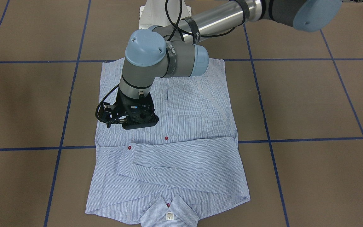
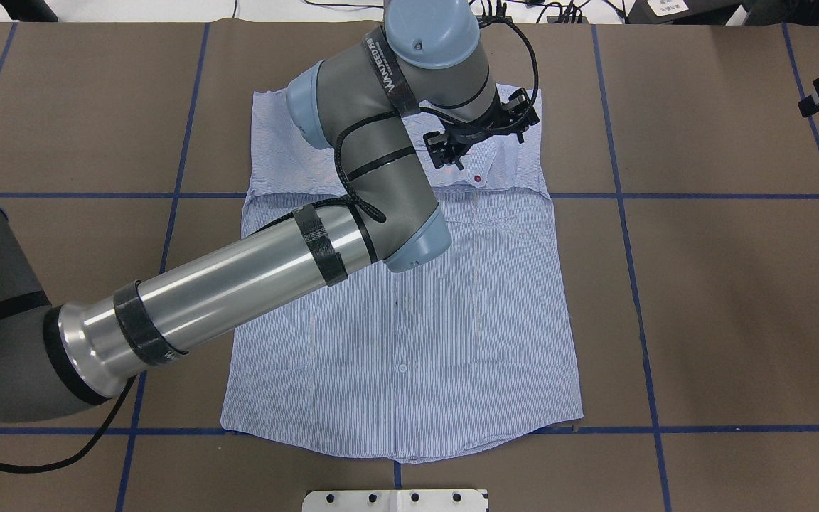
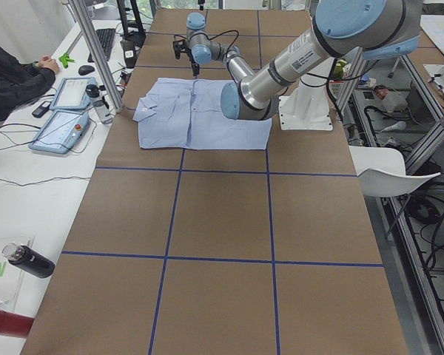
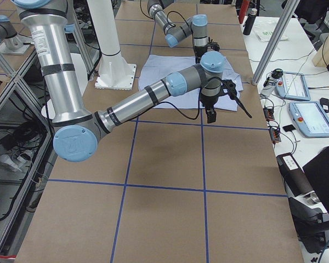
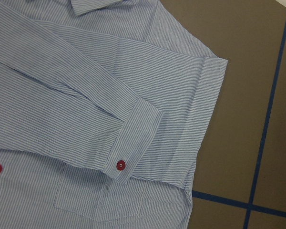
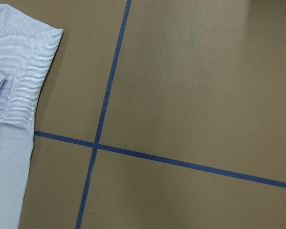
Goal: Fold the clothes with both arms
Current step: 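Lay the cuff down on the folded sleeve and open the left gripper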
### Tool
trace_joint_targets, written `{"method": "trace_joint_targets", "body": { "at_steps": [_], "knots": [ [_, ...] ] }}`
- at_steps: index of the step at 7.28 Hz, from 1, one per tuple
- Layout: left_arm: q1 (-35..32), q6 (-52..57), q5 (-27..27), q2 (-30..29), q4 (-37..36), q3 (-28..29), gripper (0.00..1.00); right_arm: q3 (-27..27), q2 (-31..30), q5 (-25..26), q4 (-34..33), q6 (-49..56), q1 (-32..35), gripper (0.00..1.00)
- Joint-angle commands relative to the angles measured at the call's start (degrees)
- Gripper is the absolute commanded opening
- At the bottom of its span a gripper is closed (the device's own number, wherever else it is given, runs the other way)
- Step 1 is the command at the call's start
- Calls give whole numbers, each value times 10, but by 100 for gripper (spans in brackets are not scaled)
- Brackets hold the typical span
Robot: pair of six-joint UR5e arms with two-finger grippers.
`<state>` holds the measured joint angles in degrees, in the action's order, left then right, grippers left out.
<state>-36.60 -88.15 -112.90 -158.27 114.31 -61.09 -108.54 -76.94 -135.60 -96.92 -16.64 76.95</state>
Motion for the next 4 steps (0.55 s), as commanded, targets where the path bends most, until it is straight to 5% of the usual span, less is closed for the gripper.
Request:
{"method": "trace_joint_targets", "body": {
  "at_steps": [1,4],
  "knots": [
    [0,34,-1,42,-57,-74,100,-58,4,9,2,-126,-72,100],
    [21,87,7,238,-138,-367,100,-148,3,154,48,-394,-261,100]
  ]
}}
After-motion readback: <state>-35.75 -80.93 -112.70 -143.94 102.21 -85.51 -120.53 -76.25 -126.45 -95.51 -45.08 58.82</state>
